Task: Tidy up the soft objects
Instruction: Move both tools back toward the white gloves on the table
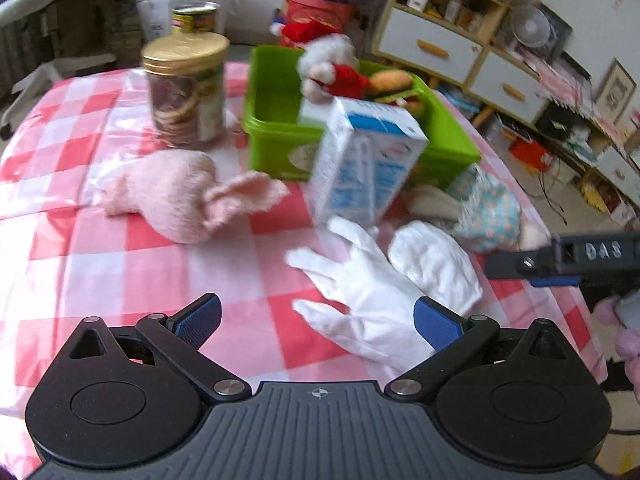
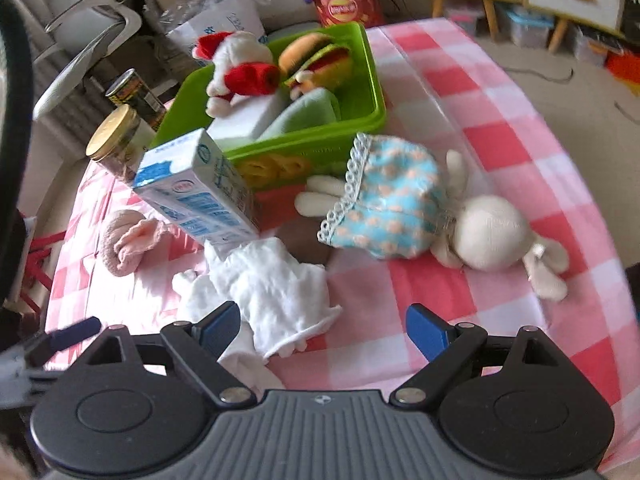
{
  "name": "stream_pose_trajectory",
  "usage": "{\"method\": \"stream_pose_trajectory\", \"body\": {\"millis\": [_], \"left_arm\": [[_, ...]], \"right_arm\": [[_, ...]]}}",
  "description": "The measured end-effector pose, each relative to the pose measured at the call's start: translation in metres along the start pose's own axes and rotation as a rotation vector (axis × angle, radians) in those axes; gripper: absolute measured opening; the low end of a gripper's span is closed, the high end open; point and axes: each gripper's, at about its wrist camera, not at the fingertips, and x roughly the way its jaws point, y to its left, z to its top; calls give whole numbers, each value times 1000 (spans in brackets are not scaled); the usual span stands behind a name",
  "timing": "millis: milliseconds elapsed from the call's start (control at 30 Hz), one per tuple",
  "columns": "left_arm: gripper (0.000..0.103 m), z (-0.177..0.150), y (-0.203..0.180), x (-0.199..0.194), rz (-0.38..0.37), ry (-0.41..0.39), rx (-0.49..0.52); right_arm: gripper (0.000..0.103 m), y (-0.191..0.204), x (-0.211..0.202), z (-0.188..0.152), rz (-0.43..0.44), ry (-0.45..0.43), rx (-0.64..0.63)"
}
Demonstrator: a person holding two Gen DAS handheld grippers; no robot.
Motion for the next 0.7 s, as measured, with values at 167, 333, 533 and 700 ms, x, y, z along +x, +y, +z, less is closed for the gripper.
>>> {"method": "stream_pose_trajectory", "body": {"millis": [167,333,533,700], "left_arm": [[98,-10,-19,15,-48,-17,64],[97,-22,-34,34,-59,-23,136],[95,-32,-40,44,-66,-18,177],[86,-30,-37,42,-79,-30,161]], "right_arm": [[68,6,16,-5,54,-1,-7],[68,18,35,-17,59,20,-64],[67,20,41,-21,70,-4,-56],[57,15,43,-20,74,-17,-12]]}}
